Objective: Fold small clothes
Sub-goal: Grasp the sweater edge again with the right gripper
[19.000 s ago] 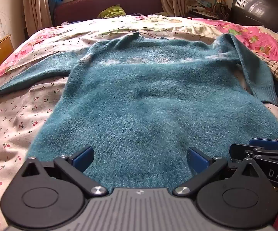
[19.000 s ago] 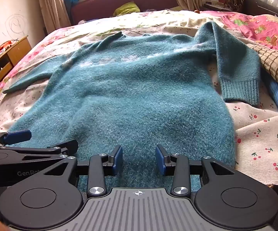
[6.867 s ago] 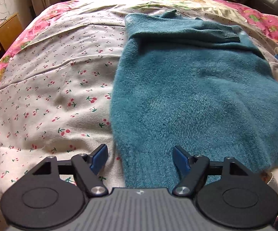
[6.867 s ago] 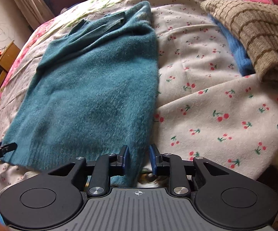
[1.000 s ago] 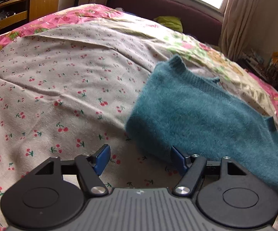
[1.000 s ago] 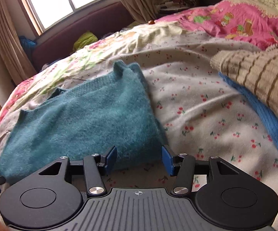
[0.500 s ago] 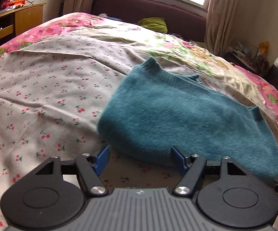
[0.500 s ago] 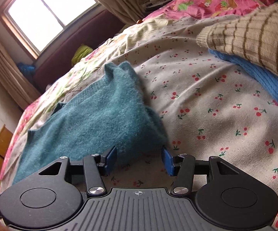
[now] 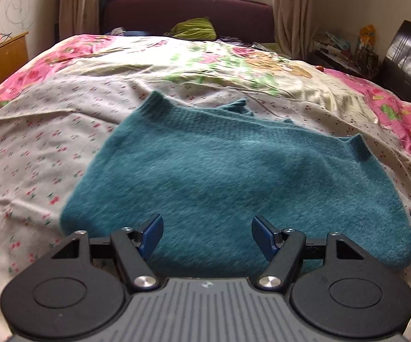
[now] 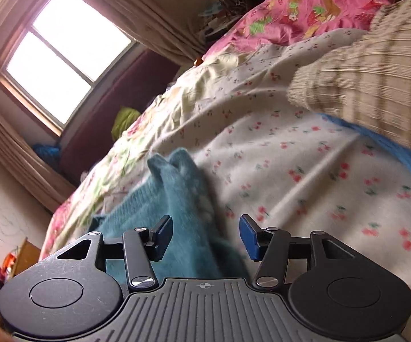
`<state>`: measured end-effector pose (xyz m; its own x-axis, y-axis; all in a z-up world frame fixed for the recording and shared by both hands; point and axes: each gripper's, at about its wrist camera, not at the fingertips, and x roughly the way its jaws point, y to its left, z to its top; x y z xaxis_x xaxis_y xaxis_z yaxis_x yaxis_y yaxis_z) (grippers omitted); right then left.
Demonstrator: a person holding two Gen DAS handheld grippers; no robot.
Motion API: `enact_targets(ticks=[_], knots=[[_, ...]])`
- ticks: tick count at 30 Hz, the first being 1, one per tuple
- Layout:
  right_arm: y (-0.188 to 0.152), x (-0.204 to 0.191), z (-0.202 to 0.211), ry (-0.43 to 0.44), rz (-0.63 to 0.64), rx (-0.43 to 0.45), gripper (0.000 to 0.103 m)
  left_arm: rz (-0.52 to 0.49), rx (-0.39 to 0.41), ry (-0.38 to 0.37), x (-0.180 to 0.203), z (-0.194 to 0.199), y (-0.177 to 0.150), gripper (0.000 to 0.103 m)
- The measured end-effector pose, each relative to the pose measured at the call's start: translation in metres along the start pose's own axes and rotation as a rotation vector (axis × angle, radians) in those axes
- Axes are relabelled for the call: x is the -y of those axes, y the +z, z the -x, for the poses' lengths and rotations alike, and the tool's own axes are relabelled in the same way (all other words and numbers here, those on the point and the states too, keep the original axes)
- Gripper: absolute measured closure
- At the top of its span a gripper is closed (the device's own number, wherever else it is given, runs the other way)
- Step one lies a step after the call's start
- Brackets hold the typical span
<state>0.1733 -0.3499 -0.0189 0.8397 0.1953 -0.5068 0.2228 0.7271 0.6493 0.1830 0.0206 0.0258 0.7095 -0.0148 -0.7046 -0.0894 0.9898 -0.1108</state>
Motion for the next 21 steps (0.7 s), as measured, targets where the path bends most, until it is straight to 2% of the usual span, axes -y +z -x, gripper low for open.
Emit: enact_targets(ticks=[4, 5, 6, 7, 10, 11, 14, 19, 21], knots=[[0.000, -0.013, -0.026, 0.032, 0.053, -0.009, 0.051, -0.041, -0.014, -0.001, 0.017, -0.013, 0.007, 0.024], [-0.002, -0.016, -0.031, 0.030, 0.088, -0.012, 0.055, -0.051, -0.020, 0.003, 0.020, -0.017, 0.008, 0.024], [-0.003, -0.016, -0.036, 0.026, 0.117, -0.020, 0.069, -0.060, -0.028, 0.009, 0.024, -0.022, 0.010, 0.024], [-0.004, -0.015, -0.041, 0.012, 0.130, -0.031, 0.077, -0.064, -0.033, 0.013, 0.026, -0.026, 0.010, 0.024], [0.001, -0.004, -0.042, 0.039, 0.094, -0.051, 0.087, -0.061, -0.041, 0.023, 0.032, -0.036, 0.013, 0.024], [0.003, -0.002, -0.040, 0.055, 0.085, -0.054, 0.094, -0.057, -0.042, 0.023, 0.034, -0.039, 0.014, 0.024], [0.006, 0.003, -0.033, 0.079, 0.056, -0.059, 0.094, -0.048, -0.036, 0.025, 0.041, -0.047, 0.015, 0.023], [-0.002, 0.009, -0.042, 0.048, 0.052, -0.090, 0.094, -0.100, -0.012, 0.051, 0.057, -0.057, 0.012, 0.015], [-0.001, 0.009, -0.039, 0.058, 0.061, -0.086, 0.090, -0.119, 0.001, 0.055, 0.060, -0.054, 0.011, 0.015]])
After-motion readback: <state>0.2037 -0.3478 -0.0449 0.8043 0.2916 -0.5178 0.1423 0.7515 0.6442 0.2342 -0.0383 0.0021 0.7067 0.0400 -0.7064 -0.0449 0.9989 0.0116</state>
